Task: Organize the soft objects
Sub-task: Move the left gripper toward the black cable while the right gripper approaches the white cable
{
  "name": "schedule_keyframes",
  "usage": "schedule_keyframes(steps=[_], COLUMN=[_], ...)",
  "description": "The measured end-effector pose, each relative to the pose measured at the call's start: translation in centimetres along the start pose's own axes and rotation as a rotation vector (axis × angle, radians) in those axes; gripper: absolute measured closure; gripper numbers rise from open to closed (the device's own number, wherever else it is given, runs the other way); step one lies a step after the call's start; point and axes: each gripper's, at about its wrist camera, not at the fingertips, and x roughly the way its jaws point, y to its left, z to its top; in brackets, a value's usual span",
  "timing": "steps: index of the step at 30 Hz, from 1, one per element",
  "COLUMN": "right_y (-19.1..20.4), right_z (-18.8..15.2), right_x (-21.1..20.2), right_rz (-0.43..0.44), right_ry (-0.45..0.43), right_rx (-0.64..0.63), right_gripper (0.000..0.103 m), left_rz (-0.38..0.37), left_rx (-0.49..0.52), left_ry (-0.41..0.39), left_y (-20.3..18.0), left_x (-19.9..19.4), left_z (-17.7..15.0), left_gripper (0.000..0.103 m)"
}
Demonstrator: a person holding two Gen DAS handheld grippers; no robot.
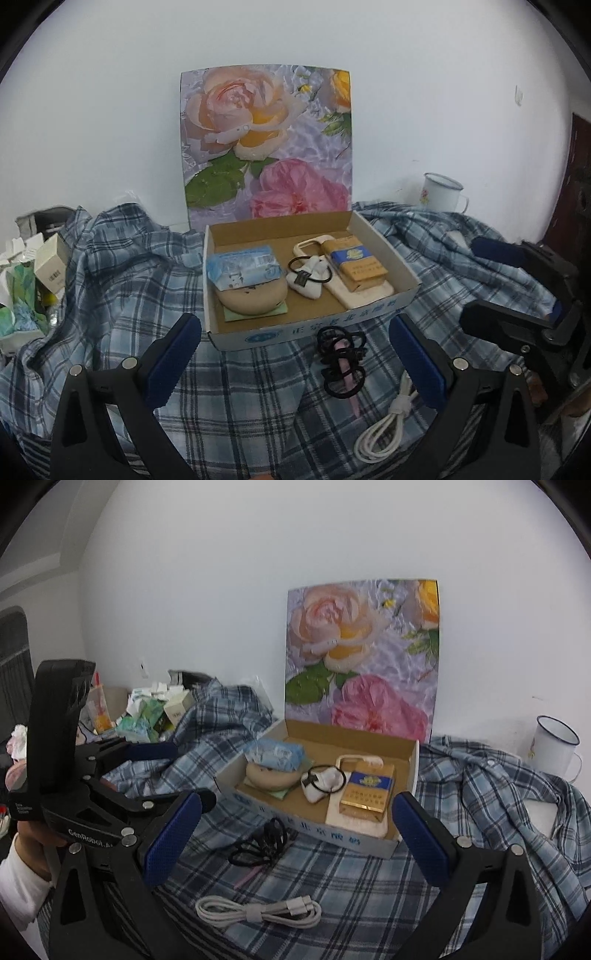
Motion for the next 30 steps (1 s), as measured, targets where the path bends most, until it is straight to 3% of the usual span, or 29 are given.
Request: schedule_keyframes(steps=[9, 15, 21, 28, 30], right_y=[0.0, 0.2, -0.4, 1.3, 1.7], right_z=[-1.1, -1.7, -3.0, -6.6, -6.7], right_x=[1.4, 1.6, 1.1, 5.0, 5.5], right_rz=[-0.01, -0.008, 0.052, 0.079, 0.081], right_ry=[0.075, 0.13, 0.187, 0.411, 0.432], right_rx=[-0.021, -0.052, -0.04, -0.125, -0.142], right_gripper=[0.0, 0.0, 0.0, 0.0, 0.0], left_rz=[0.061, 0.053, 0.03, 0.021, 0.029], left_rx=[0.058, 0.077, 0.045, -0.02, -0.018], left_ry=[0.023, 0.066, 0.113, 0.163, 0.169], left_y=[-1.6, -2.1, -1.5, -0.2, -0.3], left_x=[1.4, 2.8, 3.9, 5.0, 5.1], left_z=[-1.5, -2.3, -2.6, -2.8, -2.9], left_gripper=[0.0, 0.0, 0.0, 0.0, 0.0])
